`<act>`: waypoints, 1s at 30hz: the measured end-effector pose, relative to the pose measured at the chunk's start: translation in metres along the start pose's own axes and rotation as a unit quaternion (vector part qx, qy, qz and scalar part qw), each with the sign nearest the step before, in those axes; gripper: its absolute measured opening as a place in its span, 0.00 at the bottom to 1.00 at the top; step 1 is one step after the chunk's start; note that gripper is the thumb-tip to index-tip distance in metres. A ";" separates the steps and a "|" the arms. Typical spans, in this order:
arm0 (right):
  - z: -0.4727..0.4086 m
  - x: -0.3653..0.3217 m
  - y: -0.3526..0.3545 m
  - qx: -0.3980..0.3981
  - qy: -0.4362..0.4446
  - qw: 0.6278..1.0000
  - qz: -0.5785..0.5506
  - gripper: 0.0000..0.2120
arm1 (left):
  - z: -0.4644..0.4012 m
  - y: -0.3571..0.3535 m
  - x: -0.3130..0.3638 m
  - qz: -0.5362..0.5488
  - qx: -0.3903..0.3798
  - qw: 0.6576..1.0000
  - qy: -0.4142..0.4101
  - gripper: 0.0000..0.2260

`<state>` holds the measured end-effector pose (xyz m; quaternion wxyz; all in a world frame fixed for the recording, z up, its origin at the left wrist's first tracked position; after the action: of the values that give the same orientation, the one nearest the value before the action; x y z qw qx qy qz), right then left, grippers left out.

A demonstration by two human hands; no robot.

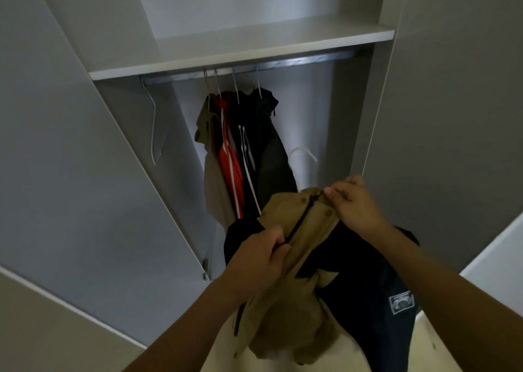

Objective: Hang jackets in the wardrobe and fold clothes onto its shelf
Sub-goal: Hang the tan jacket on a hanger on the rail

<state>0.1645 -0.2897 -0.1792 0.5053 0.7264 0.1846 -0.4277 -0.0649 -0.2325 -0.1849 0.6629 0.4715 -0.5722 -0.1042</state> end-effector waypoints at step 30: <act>0.002 -0.060 0.032 -0.204 0.075 0.941 0.258 0.12 | -0.079 0.091 0.120 0.031 0.018 0.994 -0.102 0.16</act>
<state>0.1523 -0.2951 -0.1124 0.7207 0.6602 0.1112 -0.1800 0.0054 -0.2254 -0.0303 0.5951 0.4522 -0.6533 -0.1206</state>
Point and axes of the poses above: each hand's wrist, its own z-axis away from the middle knuckle, its own y-axis out of the back of the hand, x = y × z, the point moved 3 cm from there along -z, towards the middle knuckle, and after that the axes turned 9 degrees about -x, right-handed, at the moved point
